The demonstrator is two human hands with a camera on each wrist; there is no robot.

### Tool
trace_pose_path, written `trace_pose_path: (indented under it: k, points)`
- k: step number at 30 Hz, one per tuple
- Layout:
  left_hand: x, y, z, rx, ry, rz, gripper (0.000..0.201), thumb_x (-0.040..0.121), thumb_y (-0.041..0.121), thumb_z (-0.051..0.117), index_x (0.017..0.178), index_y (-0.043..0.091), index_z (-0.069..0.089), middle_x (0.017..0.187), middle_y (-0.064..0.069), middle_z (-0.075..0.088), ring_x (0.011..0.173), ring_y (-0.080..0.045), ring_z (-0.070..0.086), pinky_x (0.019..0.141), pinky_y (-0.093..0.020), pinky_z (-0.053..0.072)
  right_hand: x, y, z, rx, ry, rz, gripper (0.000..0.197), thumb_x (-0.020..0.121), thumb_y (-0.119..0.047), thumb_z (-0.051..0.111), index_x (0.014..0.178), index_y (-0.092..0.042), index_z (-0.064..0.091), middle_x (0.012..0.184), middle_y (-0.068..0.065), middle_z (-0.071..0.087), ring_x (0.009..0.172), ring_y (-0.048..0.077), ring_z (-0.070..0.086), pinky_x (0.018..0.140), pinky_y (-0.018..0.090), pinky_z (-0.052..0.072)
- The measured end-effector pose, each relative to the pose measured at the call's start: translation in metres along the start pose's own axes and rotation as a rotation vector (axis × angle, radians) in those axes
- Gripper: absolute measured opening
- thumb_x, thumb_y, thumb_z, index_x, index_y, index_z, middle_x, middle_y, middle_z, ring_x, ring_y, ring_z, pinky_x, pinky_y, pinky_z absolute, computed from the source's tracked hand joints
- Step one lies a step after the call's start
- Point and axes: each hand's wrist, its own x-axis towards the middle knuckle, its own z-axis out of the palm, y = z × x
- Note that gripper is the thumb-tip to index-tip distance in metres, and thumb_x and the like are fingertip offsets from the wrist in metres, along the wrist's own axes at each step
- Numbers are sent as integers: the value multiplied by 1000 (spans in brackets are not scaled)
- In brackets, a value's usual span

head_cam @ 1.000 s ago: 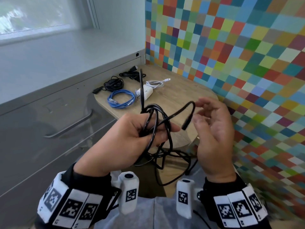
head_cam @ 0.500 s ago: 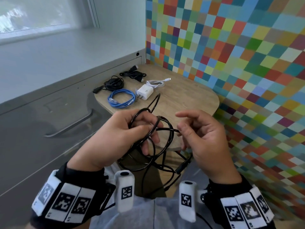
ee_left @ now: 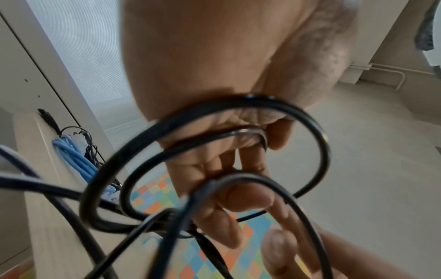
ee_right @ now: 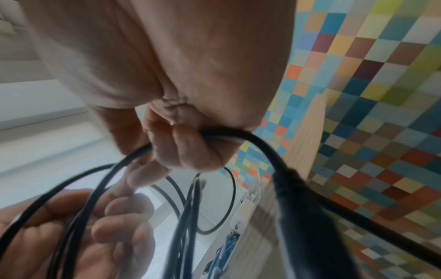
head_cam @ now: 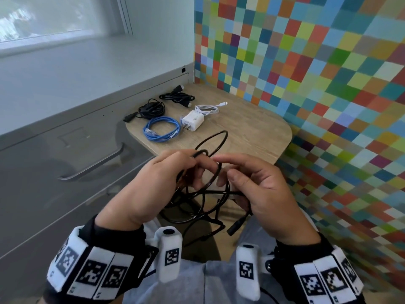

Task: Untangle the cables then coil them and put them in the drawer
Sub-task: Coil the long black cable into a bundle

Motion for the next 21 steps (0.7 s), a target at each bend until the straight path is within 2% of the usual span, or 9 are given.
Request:
trace_pose_path:
  k: [2, 4, 7, 10, 12, 14, 17, 19, 21]
  points:
    - [3, 1, -4, 14, 58, 26, 39, 87, 22, 45, 94, 5, 80, 76, -15, 59, 75, -27, 59, 83, -36, 48, 1, 2, -5, -1, 78, -7, 26, 102, -11, 57, 111, -23, 78, 81, 7, 67, 55, 11, 46, 48, 23, 35]
    - [4, 4, -7, 55, 114, 58, 36, 87, 20, 48, 91, -1, 77, 70, -8, 61, 68, -23, 59, 74, -25, 49, 2, 4, -10, 25, 176, 16, 22, 100, -15, 59, 104, -22, 79, 77, 5, 64, 55, 23, 38, 47, 31, 29]
    - [2, 5, -15, 96, 175, 77, 37, 92, 29, 52, 86, 3, 77, 60, -5, 53, 54, -21, 47, 62, -28, 44, 4, 7, -18, 17, 345, 31, 23, 103, -7, 59, 97, -19, 78, 72, 3, 61, 60, 30, 39, 47, 30, 30]
    - [-2, 6, -19, 60, 232, 95, 42, 95, 39, 54, 80, 9, 79, 58, -11, 34, 53, -23, 30, 56, -29, 34, 6, 9, -25, -123, 419, 58, 20, 102, -10, 62, 94, -22, 77, 66, 1, 63, 55, 18, 51, 48, 27, 41]
    - [-2, 7, -19, 41, 269, 135, 41, 95, 39, 57, 78, 8, 79, 62, -20, 24, 56, -30, 23, 59, -33, 35, 5, 10, -29, -244, 376, 143, 13, 100, -18, 67, 98, -27, 75, 73, 3, 70, 52, 13, 53, 51, 30, 45]
    - [-2, 8, -18, 43, 277, 170, 38, 95, 41, 60, 81, 11, 79, 65, -22, 25, 57, -31, 25, 65, -37, 39, 4, 10, -28, -348, 296, 245, 9, 96, -28, 71, 104, -32, 75, 86, 0, 73, 58, 8, 61, 54, 24, 50]
    - [-2, 6, -13, 40, 250, 189, 38, 91, 49, 61, 87, 17, 81, 63, -12, 38, 55, -22, 41, 72, -42, 49, 3, 9, -20, -520, 153, 322, 23, 92, -44, 74, 114, -37, 74, 96, -13, 71, 85, -4, 67, 68, 14, 53]
    - [-2, 5, -9, 48, 211, 205, 37, 91, 48, 59, 89, 19, 82, 62, -8, 49, 58, -21, 50, 82, -51, 52, 3, 8, -12, -602, 75, 329, 31, 90, -50, 74, 120, -41, 72, 95, -16, 70, 88, -7, 65, 70, 10, 48]
    - [-3, 5, -6, 41, 152, 250, 34, 93, 42, 58, 89, 20, 82, 64, -14, 58, 63, -17, 59, 86, -48, 53, 4, 11, -6, -666, 26, 321, 34, 90, -50, 74, 122, -40, 71, 96, -18, 68, 87, -7, 64, 70, 10, 45]
